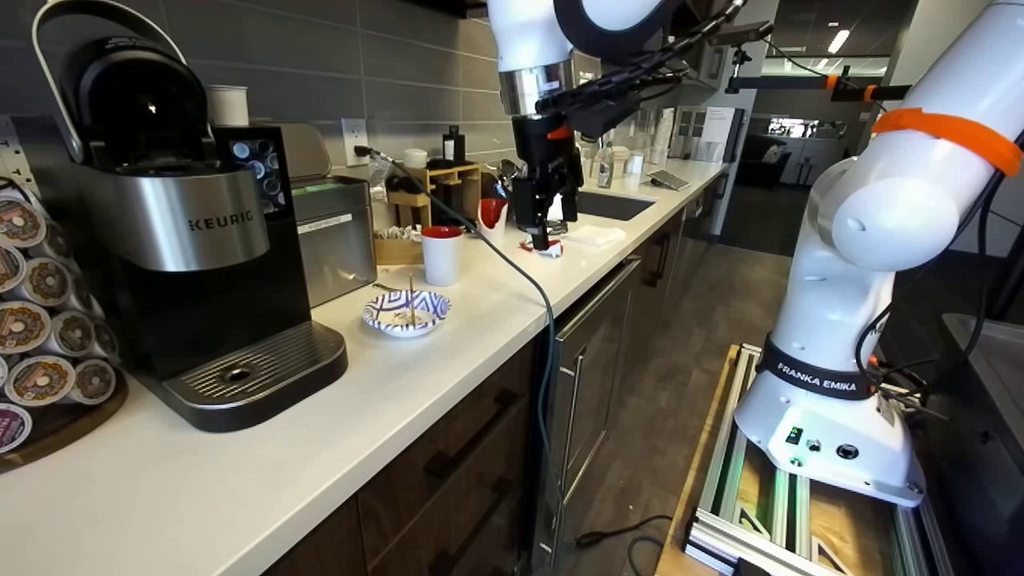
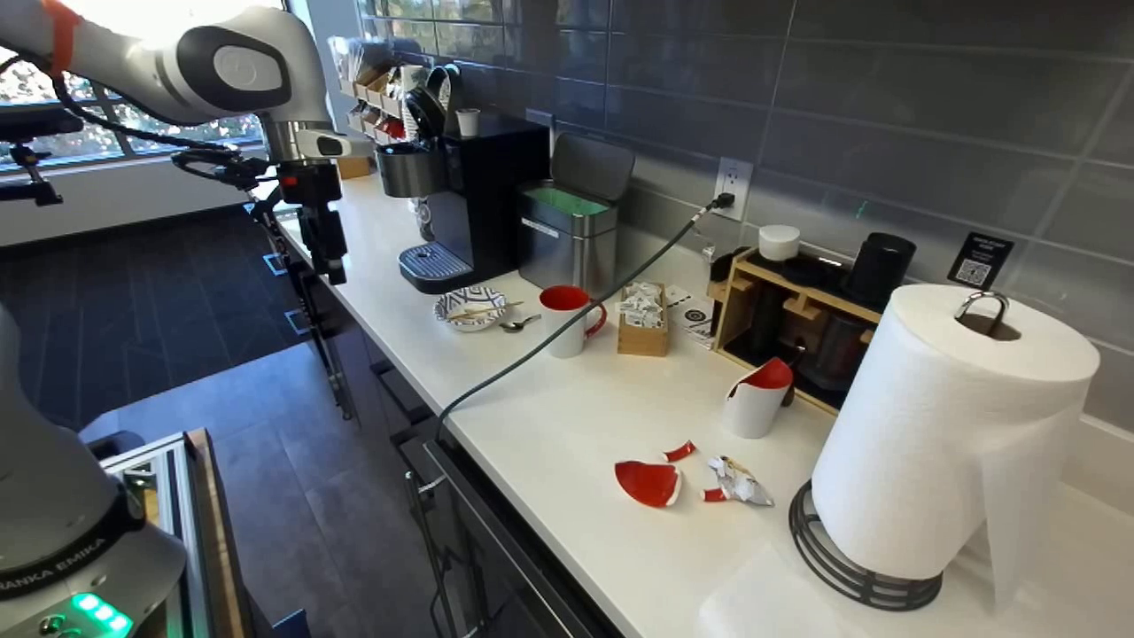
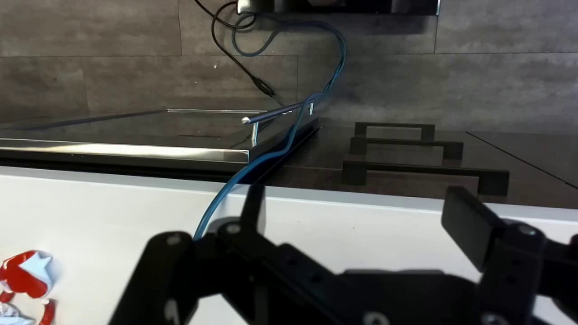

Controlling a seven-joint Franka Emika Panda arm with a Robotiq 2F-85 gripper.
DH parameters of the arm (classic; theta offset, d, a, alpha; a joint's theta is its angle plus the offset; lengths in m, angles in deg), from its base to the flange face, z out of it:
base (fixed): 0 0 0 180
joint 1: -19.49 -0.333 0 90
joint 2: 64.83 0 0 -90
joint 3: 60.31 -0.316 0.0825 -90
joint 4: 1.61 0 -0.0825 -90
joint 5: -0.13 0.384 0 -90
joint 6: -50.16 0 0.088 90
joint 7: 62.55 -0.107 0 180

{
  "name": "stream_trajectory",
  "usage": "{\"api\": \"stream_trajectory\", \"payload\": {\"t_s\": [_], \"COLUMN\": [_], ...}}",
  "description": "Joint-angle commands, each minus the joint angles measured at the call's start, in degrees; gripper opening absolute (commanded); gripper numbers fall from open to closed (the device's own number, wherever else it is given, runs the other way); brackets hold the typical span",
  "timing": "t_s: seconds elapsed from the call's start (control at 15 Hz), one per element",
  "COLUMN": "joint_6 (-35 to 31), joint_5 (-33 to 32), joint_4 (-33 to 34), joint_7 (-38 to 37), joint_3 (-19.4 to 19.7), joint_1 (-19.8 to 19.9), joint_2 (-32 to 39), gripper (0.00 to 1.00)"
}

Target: Close the lid of the coffee making machine

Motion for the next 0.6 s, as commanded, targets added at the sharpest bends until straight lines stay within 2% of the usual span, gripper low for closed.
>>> {"api": "stream_trajectory", "payload": {"t_s": [0.0,0.13,0.53], "joint_6": [0.12,-3.43,-13.52], "joint_5": [-0.73,3.52,9.72], "joint_4": [0.08,2.02,7.62], "joint_7": [-0.66,-5.22,-7.86], "joint_3": [1.61,2.63,7.67], "joint_1": [-1.76,-1.11,0.34], "joint_2": [0.3,2.55,5.0], "gripper": [1.0,1.0,1.0]}}
